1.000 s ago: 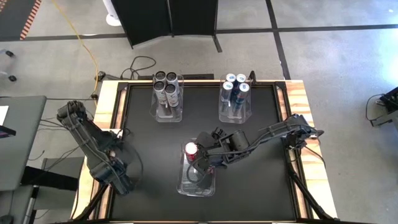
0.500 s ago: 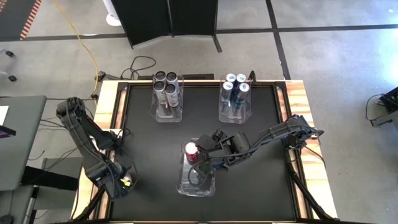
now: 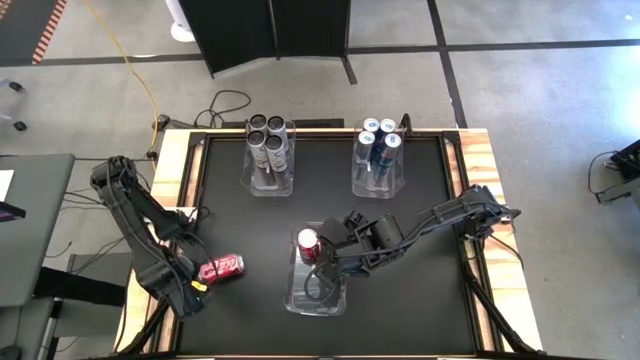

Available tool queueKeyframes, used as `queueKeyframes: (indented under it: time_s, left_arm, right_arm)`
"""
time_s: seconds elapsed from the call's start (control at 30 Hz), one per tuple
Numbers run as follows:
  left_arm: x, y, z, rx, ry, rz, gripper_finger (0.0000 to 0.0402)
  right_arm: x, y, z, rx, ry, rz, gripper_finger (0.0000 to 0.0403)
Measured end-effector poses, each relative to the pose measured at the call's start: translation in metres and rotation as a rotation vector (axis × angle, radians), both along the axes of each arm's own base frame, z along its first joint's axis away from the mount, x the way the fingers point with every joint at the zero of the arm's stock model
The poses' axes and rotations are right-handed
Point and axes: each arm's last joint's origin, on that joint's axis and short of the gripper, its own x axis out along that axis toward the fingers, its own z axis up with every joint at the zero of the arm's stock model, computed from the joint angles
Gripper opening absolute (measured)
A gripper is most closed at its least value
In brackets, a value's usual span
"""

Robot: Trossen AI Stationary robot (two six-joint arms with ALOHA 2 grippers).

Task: Sort soda cans
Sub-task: Put the red soda can into the bottom transparent bin

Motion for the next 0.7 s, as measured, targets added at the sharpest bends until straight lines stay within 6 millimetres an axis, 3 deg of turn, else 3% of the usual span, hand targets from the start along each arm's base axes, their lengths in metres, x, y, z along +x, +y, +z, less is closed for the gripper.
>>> queueKeyframes:
  time_s: [0.17, 0.3, 0.5, 0.7]
  left_arm:
    - [0.011, -0.008, -0.001, -0.006, -0.220, -0.027, 0.0398]
    - [0.025, -0.009, -0.007, 0.184, -0.416, -0.185, 0.0398]
    - [0.053, 0.004, -0.027, 0.322, -0.241, -0.446, 0.0398]
    - [0.064, 0.034, -0.072, 0.201, -0.033, -0.419, 0.0398]
  right_arm:
    - [0.000, 0.002, 0.000, 0.004, -0.007, 0.002, 0.0398]
    - [0.002, 0.003, 0.005, 0.012, -0.044, 0.014, 0.0398]
    - [0.003, 0.006, 0.024, 0.034, -0.116, 0.041, 0.0398]
    - [-0.002, 0.009, 0.038, 0.056, -0.144, 0.058, 0.0398]
